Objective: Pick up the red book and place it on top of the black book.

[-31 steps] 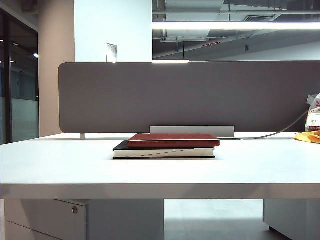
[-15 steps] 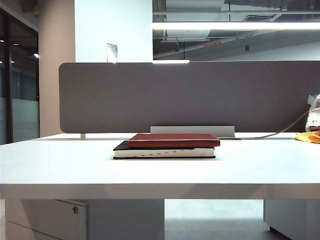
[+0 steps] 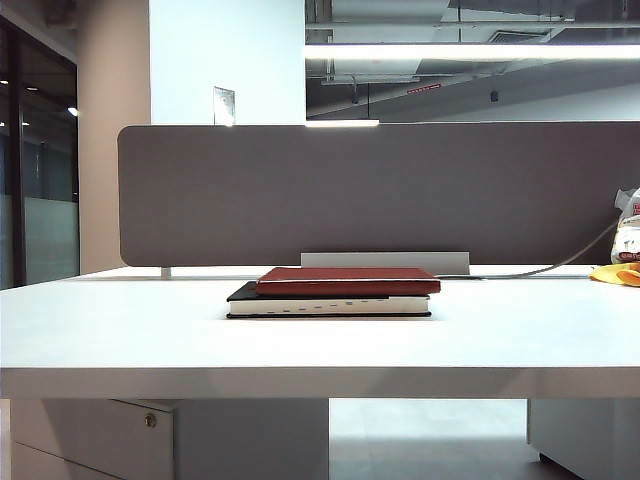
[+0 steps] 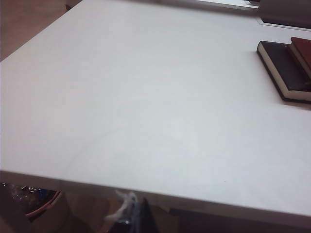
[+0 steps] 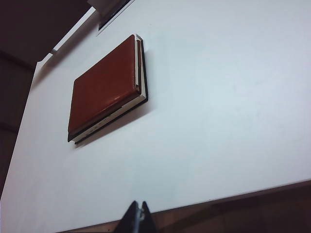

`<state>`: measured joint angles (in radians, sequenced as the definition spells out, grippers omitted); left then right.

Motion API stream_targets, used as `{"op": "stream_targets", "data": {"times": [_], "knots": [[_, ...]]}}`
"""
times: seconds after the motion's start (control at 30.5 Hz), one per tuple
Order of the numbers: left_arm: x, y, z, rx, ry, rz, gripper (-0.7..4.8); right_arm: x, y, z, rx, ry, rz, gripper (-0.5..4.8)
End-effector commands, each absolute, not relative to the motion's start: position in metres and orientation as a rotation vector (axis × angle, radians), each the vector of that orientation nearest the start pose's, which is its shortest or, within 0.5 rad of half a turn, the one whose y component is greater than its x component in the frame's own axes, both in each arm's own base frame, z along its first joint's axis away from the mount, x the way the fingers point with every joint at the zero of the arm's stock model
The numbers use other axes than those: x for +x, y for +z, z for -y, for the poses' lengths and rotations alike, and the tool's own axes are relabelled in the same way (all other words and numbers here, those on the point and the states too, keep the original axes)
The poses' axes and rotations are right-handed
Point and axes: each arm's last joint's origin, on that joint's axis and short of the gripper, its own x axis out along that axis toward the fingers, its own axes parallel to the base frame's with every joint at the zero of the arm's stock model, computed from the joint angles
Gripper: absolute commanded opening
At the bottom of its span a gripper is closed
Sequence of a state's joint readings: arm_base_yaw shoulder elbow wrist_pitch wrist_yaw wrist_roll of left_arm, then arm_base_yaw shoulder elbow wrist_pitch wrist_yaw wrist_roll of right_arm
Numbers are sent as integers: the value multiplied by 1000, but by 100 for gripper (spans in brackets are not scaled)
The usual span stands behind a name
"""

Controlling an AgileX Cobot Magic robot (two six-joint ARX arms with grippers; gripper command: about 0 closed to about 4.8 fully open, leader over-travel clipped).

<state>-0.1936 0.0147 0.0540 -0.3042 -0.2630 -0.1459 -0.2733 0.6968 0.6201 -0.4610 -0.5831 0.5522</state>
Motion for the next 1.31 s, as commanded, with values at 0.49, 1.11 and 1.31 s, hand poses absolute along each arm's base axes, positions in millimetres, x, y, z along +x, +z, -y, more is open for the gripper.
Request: {"op": "stream_targets", "data": {"times": [0.49,1.11,1.31], "knots": [[90,150,10,-73,98,-278,-6,130,273,20,645,163,-531,-1],[90,150,10,-73,98,-278,-6,106,269,17,419,86,-505,-1],[90,150,10,-73,98,-278,-6,98,250,16,424,73,-515,-1]]}}
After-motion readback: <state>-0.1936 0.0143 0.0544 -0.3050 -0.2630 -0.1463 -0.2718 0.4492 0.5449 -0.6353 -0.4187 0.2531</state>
